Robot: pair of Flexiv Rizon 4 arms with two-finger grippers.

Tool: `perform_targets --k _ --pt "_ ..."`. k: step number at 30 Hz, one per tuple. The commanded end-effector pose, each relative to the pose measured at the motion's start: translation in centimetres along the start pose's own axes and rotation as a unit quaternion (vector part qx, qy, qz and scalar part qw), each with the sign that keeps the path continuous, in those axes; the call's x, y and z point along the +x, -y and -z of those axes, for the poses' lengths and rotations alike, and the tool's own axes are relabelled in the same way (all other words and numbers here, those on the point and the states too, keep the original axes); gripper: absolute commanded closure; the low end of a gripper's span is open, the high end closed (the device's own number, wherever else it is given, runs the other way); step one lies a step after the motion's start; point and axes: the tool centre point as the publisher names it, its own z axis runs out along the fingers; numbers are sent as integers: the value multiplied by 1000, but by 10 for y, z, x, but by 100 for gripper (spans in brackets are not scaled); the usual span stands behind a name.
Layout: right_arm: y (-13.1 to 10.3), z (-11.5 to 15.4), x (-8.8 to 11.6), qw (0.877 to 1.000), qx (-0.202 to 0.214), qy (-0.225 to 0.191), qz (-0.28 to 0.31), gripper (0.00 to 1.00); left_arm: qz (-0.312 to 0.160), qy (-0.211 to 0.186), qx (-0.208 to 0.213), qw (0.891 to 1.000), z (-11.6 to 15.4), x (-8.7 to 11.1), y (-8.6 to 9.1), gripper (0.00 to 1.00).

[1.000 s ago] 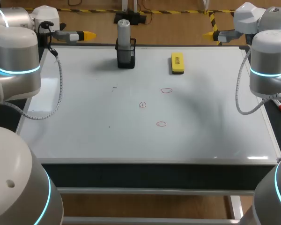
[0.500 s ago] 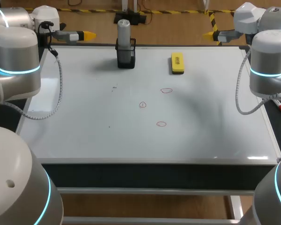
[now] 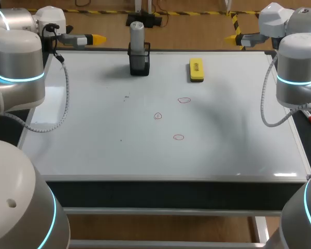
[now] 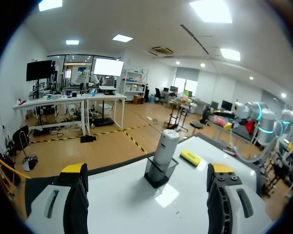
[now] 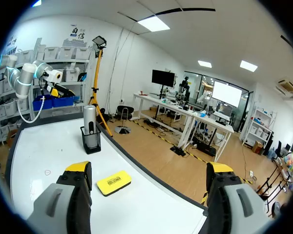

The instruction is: Pick up the inspection probe, press it on each red-marked spot on the whiteboard one by one, put down the probe, pick up the eraser, and wipe off all the red marks.

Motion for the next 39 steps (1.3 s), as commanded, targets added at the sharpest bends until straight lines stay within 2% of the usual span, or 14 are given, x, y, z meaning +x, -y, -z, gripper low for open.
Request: perform_targets --k 1,4,6,11,15,18,22,27,34,39 --pt "0 0 0 1000 1 -1 0 0 -6 -9 -4 1000 -5 -1 -2 0" --pt "0 0 0 1000 1 -1 0 0 -26 -43 -14 999 -21 2 -8 0" --pt "0 0 0 1000 1 -1 0 0 -34 -82 -5 996 -33 4 -11 0" --pt "0 0 0 1000 1 -1 0 0 -68 -175 16 982 -54 19 -12 0" --pt "0 0 0 1000 1 -1 0 0 -97 -248 36 963 -71 30 -11 0" --pt "0 0 0 1000 1 -1 0 0 -115 -300 74 944 -81 34 -12 0" --pt "0 0 0 1000 1 -1 0 0 -129 -333 76 931 -99 38 -14 0" --pt "0 0 0 1000 1 -1 0 0 -145 -378 91 910 -116 41 -14 0" --pt "0 0 0 1000 1 -1 0 0 -132 -399 117 900 -142 35 -13 0" --pt "0 0 0 1000 1 -1 0 0 -123 -417 117 893 -164 27 -13 0"
